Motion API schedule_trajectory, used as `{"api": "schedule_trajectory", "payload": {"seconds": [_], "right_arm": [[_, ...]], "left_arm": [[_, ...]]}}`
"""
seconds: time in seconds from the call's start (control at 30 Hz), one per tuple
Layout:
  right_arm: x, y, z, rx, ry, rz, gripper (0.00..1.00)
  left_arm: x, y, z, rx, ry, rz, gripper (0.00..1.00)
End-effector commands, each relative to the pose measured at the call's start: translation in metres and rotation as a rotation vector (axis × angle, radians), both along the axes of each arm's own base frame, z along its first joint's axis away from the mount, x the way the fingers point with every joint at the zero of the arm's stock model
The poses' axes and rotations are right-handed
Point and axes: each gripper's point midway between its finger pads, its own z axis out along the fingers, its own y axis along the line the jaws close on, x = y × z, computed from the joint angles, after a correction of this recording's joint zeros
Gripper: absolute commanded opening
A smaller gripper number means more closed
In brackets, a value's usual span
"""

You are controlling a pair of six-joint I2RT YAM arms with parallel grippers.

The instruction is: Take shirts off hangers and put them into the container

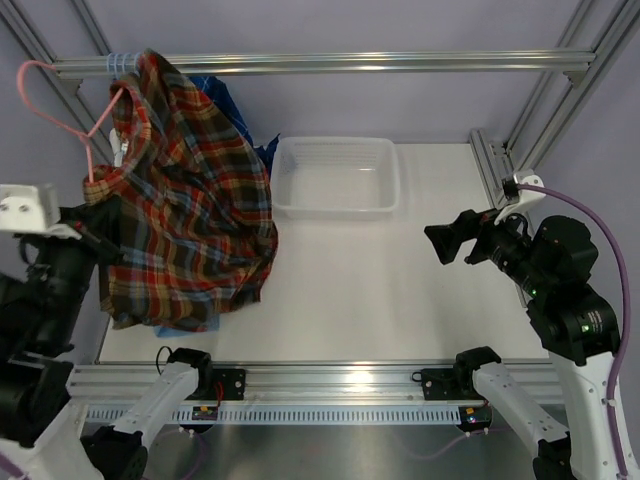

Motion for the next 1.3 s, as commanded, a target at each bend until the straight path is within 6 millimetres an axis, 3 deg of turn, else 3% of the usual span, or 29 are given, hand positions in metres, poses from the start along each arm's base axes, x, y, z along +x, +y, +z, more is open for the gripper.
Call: {"api": "schedule_trajectory", "payload": {"seconds": [0.0, 0.03, 0.1, 0.13, 0.2, 0.33, 0.37, 0.47, 0.5, 0.57, 0.6, 0.8, 0.9, 0.97, 1.13, 1.27], "right_arm": [[-0.001, 0.012, 0.035, 0.083, -0.082, 0.049, 0.99], [-0.001, 0.013, 0.036, 0.095, -0.079, 0.049, 0.99], [0.0, 0.014, 0.038, 0.104, -0.075, 0.046, 0.99], [-0.001, 0.013, 0.042, 0.107, -0.082, 0.043, 1.0], [-0.002, 0.012, 0.042, 0.103, -0.081, 0.039, 1.0], [-0.009, 0.011, 0.041, 0.068, -0.113, 0.064, 0.99], [-0.013, 0.011, 0.042, 0.058, -0.126, 0.073, 0.99], [-0.017, 0.009, 0.038, 0.027, -0.134, 0.081, 0.99], [-0.017, 0.01, 0.037, 0.017, -0.135, 0.092, 1.0], [-0.017, 0.013, 0.028, 0.007, -0.119, 0.117, 0.99], [-0.019, 0.018, 0.025, 0.004, -0.115, 0.147, 0.99], [-0.008, 0.027, -0.005, 0.016, -0.036, 0.177, 0.99], [0.006, 0.027, -0.014, 0.039, 0.0, 0.14, 0.99], [0.014, 0.031, -0.02, 0.054, 0.035, 0.139, 0.98], [0.009, 0.048, -0.016, 0.062, 0.021, 0.253, 0.88], [0.0, 0.061, -0.018, 0.067, 0.018, 0.354, 0.8]], "left_arm": [[-0.045, -0.032, 0.104, 0.014, -0.356, -0.231, 0.0], [-0.062, -0.045, 0.117, 0.031, -0.397, -0.319, 0.0], [-0.062, -0.063, 0.118, 0.044, -0.393, -0.43, 0.0], [-0.065, -0.078, 0.115, 0.061, -0.387, -0.521, 0.0], [-0.054, -0.098, 0.092, 0.075, -0.311, -0.63, 0.0], [-0.034, -0.143, 0.028, 0.048, -0.091, -0.904, 0.0], [-0.019, -0.15, 0.001, 0.022, -0.001, -0.932, 0.0], [-0.008, -0.162, -0.03, -0.004, 0.063, -0.994, 0.0], [0.004, -0.167, -0.053, -0.014, 0.108, -1.0, 0.0], [0.008, -0.179, -0.074, -0.028, 0.147, -1.037, 0.0], [0.016, -0.188, -0.093, -0.034, 0.179, -1.05, 0.0], [0.019, -0.264, -0.163, 0.021, 0.29, -1.103, 0.0], [0.028, -0.285, -0.176, 0.019, 0.299, -1.056, 0.0], [0.021, -0.298, -0.186, 0.042, 0.309, -1.069, 0.0], [0.02, -0.319, -0.197, 0.091, 0.32, -1.085, 0.0], [0.024, -0.325, -0.188, 0.091, 0.305, -1.086, 0.0]]}}
